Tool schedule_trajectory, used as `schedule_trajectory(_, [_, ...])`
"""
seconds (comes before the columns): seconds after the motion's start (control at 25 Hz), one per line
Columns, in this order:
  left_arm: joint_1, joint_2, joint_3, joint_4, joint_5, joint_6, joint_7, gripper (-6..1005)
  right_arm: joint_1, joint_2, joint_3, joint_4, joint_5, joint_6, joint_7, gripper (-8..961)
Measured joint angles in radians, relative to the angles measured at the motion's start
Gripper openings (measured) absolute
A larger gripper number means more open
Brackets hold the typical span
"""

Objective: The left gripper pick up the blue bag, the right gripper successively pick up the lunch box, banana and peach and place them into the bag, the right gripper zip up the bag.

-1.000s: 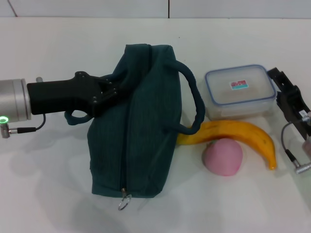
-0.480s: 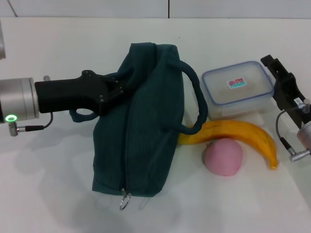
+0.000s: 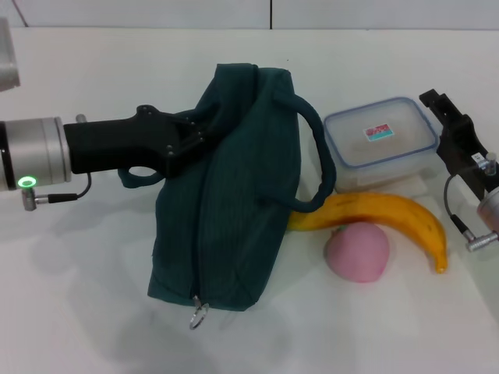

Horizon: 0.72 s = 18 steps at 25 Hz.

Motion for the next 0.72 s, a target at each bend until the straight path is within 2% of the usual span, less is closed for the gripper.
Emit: schedule_trajectory(0.72, [-0.03,-0.001,0.003,-0.038,0.001,-0.044,0.029,47,0.002,0.0,-0.018,-0.045,-0.033,0.002,0.109,694])
